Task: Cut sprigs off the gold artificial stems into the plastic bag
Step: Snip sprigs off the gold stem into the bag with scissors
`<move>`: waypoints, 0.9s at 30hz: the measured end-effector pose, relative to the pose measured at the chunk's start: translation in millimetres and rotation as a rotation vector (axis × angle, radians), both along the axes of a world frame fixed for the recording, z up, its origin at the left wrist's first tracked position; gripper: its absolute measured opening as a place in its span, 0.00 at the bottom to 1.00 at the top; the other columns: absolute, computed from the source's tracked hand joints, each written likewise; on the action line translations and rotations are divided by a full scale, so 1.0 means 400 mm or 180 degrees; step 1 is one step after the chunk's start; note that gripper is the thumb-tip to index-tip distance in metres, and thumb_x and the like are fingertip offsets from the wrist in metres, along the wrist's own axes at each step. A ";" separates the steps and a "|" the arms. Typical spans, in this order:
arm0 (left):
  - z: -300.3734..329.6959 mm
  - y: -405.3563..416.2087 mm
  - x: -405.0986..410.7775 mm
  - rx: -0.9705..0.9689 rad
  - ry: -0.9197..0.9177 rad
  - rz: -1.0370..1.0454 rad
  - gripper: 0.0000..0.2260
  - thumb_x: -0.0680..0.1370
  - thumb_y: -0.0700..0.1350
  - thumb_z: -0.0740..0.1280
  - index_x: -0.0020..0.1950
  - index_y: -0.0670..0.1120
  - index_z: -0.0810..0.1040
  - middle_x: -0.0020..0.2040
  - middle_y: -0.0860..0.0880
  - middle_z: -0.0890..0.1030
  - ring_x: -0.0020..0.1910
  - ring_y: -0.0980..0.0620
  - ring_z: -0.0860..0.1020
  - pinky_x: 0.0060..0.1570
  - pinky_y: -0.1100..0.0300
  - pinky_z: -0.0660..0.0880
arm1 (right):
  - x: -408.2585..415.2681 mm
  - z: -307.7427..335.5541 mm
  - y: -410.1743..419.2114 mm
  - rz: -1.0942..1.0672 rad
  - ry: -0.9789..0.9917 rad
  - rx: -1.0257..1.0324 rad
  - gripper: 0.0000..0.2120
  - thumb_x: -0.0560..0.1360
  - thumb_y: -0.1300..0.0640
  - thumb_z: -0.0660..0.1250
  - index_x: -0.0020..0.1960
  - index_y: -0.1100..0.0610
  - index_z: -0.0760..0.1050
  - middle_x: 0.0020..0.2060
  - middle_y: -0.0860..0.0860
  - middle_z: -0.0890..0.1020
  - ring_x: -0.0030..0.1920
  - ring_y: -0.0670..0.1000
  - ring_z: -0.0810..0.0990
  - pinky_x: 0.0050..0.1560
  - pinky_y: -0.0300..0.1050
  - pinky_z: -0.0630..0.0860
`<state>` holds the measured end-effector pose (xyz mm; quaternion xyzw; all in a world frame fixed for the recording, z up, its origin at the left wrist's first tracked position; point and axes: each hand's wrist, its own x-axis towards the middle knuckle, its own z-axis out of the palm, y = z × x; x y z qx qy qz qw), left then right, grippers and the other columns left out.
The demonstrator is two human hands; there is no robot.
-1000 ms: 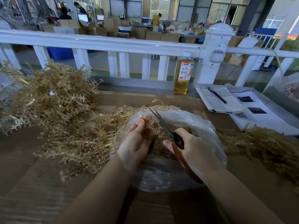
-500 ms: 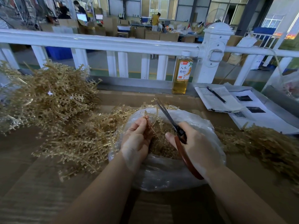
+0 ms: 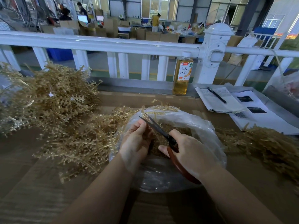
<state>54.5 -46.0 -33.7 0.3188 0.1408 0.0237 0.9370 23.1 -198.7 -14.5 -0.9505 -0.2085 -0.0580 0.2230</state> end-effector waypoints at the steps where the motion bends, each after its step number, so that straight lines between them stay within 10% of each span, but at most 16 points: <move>1: 0.000 0.001 -0.001 -0.0011 0.0009 0.0000 0.11 0.80 0.36 0.59 0.39 0.43 0.75 0.34 0.47 0.81 0.33 0.53 0.80 0.46 0.57 0.78 | 0.000 0.000 -0.001 0.0009 0.0003 0.0005 0.14 0.76 0.36 0.59 0.47 0.45 0.64 0.38 0.45 0.74 0.42 0.48 0.74 0.38 0.41 0.65; 7: 0.000 0.009 -0.004 -0.0030 0.0061 -0.0095 0.12 0.80 0.36 0.58 0.39 0.43 0.74 0.29 0.50 0.81 0.28 0.56 0.80 0.31 0.63 0.79 | 0.002 -0.004 0.009 0.0074 -0.0140 -0.0011 0.16 0.76 0.36 0.59 0.51 0.48 0.68 0.37 0.45 0.74 0.41 0.47 0.75 0.40 0.41 0.69; 27: -0.005 0.019 0.003 0.0028 0.0054 -0.0434 0.08 0.80 0.41 0.60 0.42 0.42 0.75 0.40 0.46 0.76 0.39 0.51 0.75 0.50 0.56 0.74 | 0.004 -0.020 0.039 0.0070 -0.0382 -0.0060 0.16 0.78 0.37 0.56 0.46 0.50 0.62 0.30 0.45 0.71 0.31 0.46 0.70 0.36 0.40 0.67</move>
